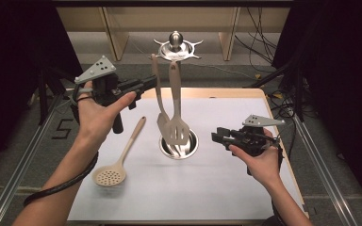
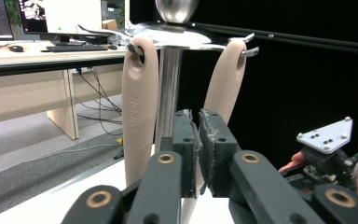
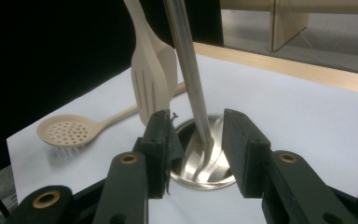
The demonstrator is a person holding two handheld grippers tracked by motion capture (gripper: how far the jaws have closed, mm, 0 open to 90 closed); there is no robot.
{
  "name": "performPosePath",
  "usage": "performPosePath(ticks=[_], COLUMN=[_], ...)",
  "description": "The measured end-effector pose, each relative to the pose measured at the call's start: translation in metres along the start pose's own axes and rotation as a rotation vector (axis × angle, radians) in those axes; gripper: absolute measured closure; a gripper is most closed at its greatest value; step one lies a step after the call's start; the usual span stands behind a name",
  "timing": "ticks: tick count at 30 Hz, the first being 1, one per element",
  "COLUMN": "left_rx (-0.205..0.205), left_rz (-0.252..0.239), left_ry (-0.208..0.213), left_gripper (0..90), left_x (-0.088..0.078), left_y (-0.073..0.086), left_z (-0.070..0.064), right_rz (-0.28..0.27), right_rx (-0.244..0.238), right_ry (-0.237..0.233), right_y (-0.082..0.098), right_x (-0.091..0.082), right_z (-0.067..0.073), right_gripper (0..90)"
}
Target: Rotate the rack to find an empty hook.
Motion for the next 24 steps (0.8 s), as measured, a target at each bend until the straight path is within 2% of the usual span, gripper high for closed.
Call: performPosePath(ticks=[3,5,7,8,9,10,13,14,16,17,18,21,24], left_rx=[-0.004,0.002,0.004,0.005,0.009,0.008,0.007,0.007,0.007,0.007,0.004,0.001,-0.008], left_rz=[-0.017,-0.036,-0.054,-0.059,-0.062,-0.064,-0.067,-0.069,-0.078,-0.081,-0.084,-0.09,-0.092], left_ry=[-0.006,-0.009,-0.011,-0.015,-0.017,-0.019,-0.029,-0.034,-0.043,-0.048,-0.048,-0.065,-0.065], left_gripper=[88.7,88.8,88.9,88.9,89.0,89.0,89.0,89.0,89.0,89.1,89.1,89.1,89.2], left_x=[0.001,0.0,0.0,0.0,0.0,0.001,0.005,0.006,0.008,0.008,0.008,0.008,0.009], left_y=[-0.005,-0.01,-0.015,-0.017,-0.018,-0.02,-0.024,-0.025,-0.028,-0.029,-0.029,-0.03,-0.03], left_z=[-0.001,-0.003,-0.004,-0.004,-0.003,-0.002,0.001,0.003,0.005,0.006,0.007,0.012,0.015], right_rz=[-0.011,-0.008,0.001,0.002,-0.012,0.003,0.01,-0.003,0.001,-0.001,0.003,-0.014,-0.001], right_rx=[-0.036,-0.041,-0.016,0.003,-0.038,-0.004,0.01,-0.02,-0.013,-0.033,-0.004,-0.044,0.009], right_ry=[-0.011,0.003,-0.014,-0.008,0.002,-0.004,0.008,0.016,0.014,0.026,0.015,0.021,0.023], right_y=[-0.002,-0.002,-0.001,-0.001,-0.001,0.0,0.001,0.0,0.0,-0.001,0.0,-0.001,0.002], right_x=[0.005,0.005,0.005,0.003,0.003,0.002,0.001,0.002,0.002,0.0,0.0,-0.001,-0.004], right_z=[-0.004,-0.006,-0.004,-0.003,-0.006,-0.004,-0.004,-0.006,-0.004,-0.005,-0.002,-0.005,-0.003], right_gripper=[63.4,63.5,63.6,63.7,63.7,63.7,63.8,63.9,63.9,63.9,63.9,64.0,64.0])
Point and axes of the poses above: each handheld gripper's, and its own axes: x roughly forward along the jaws, y roughly out of its underside, z roughly to its left, the point moved 8 cm from there along x, roughly forward along the jaws, and after that the axes turned 3 degrees about z, right-handed, at the moved point
